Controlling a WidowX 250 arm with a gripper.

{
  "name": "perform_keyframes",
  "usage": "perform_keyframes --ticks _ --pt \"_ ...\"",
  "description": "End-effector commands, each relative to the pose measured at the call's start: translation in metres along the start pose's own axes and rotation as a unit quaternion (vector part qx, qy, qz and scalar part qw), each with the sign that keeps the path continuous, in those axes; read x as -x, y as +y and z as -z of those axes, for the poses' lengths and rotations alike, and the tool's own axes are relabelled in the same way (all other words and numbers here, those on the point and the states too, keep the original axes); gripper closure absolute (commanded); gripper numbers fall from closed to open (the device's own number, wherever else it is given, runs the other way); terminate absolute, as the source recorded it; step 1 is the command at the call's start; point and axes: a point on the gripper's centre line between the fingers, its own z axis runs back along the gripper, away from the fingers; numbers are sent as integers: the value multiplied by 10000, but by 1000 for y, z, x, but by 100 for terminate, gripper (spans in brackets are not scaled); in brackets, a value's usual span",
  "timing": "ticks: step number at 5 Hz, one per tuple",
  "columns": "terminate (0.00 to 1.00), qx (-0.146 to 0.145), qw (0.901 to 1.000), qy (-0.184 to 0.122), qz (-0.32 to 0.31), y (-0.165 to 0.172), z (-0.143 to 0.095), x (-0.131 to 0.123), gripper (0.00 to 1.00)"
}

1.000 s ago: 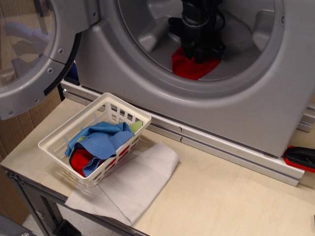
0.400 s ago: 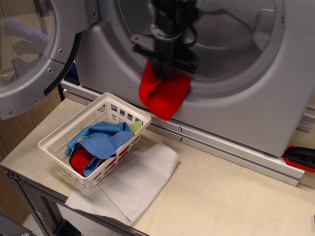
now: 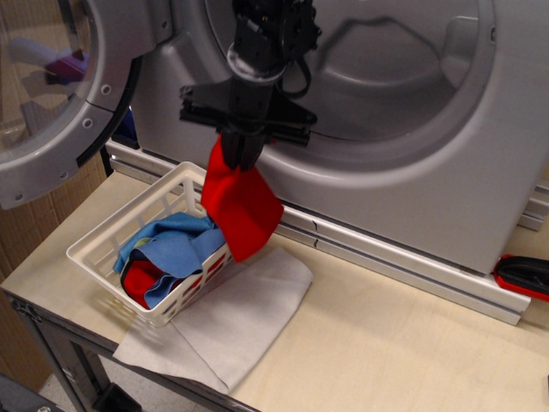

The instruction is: Take clothes out of laundry machine

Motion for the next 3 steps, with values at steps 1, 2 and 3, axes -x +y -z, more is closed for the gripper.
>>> perform_keyframes --ticks 1,2,3 --pt "0 -373 9972 307 -568 25 20 24 100" --pt "0 -318 9973 337 -569 34 39 20 100" --pt "0 -117 9981 162 -588 41 52 15 100"
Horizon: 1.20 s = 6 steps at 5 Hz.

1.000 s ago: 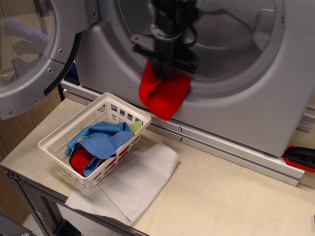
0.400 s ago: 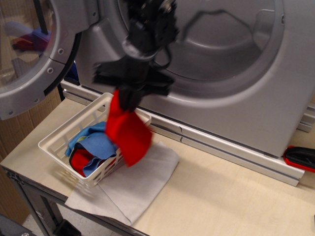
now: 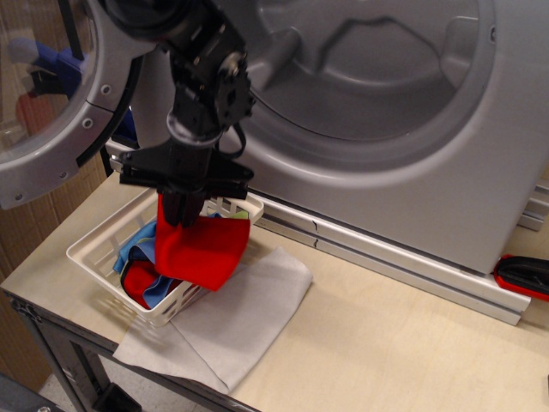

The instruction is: Take clothes out of laundry machine

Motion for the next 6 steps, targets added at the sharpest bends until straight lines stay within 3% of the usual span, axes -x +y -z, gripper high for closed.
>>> perform_keyframes --ticks 1,2,3,5,6 --pt "0 397 9988 -299 31 -7 12 -16 100" --pt "0 515 9986 -100 18 -7 28 -18 100" --pt "0 662 9977 -111 -33 -7 11 -18 0" --pt "0 854 9957 -79 -355 -1 -40 -13 0" --pt "0 868 9949 -252 -441 1 -61 -14 0"
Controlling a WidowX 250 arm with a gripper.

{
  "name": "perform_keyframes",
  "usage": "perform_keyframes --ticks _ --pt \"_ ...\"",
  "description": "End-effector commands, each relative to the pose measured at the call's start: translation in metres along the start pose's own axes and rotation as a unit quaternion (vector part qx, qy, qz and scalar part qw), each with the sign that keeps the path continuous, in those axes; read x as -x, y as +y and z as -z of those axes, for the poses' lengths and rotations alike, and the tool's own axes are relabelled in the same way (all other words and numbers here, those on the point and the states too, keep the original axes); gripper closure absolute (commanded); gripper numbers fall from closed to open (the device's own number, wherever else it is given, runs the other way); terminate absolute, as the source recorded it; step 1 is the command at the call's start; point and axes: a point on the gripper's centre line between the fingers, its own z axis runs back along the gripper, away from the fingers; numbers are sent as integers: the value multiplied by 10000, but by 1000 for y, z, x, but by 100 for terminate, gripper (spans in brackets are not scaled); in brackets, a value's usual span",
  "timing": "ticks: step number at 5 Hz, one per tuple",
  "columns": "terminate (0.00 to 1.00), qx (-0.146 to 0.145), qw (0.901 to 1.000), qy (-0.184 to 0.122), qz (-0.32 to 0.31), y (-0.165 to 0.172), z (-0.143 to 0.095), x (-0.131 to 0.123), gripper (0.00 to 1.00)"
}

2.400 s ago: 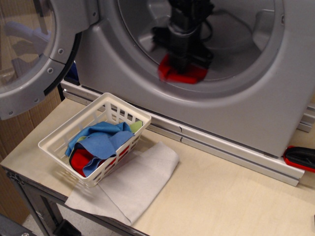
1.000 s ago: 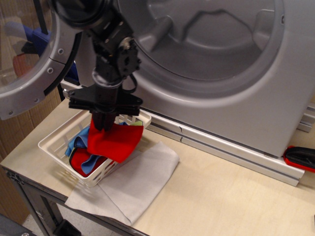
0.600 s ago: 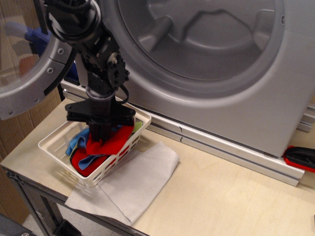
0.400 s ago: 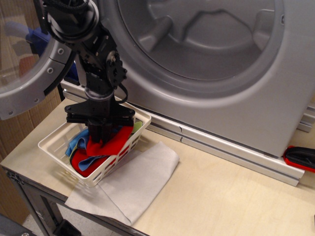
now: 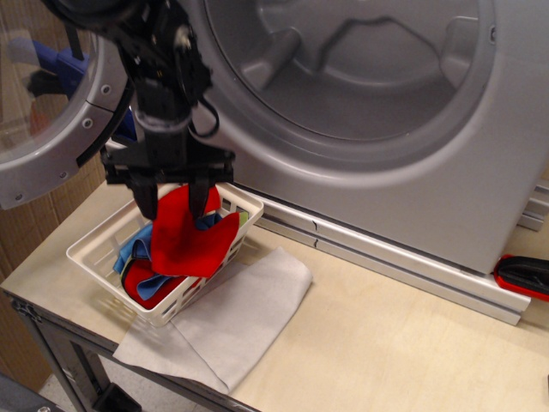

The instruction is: Take clothes out of laundry machine

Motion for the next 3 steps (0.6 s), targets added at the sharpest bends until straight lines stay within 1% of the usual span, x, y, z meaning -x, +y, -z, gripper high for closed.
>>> perform_keyframes --ticks 1,2,3 --pt "0 101 9991 -407 -57 -13 -42 -6 0" --pt "0 101 9991 -407 -57 -13 -42 -6 0" --pt "100 101 9991 -407 -57 -13 -42 -6 0"
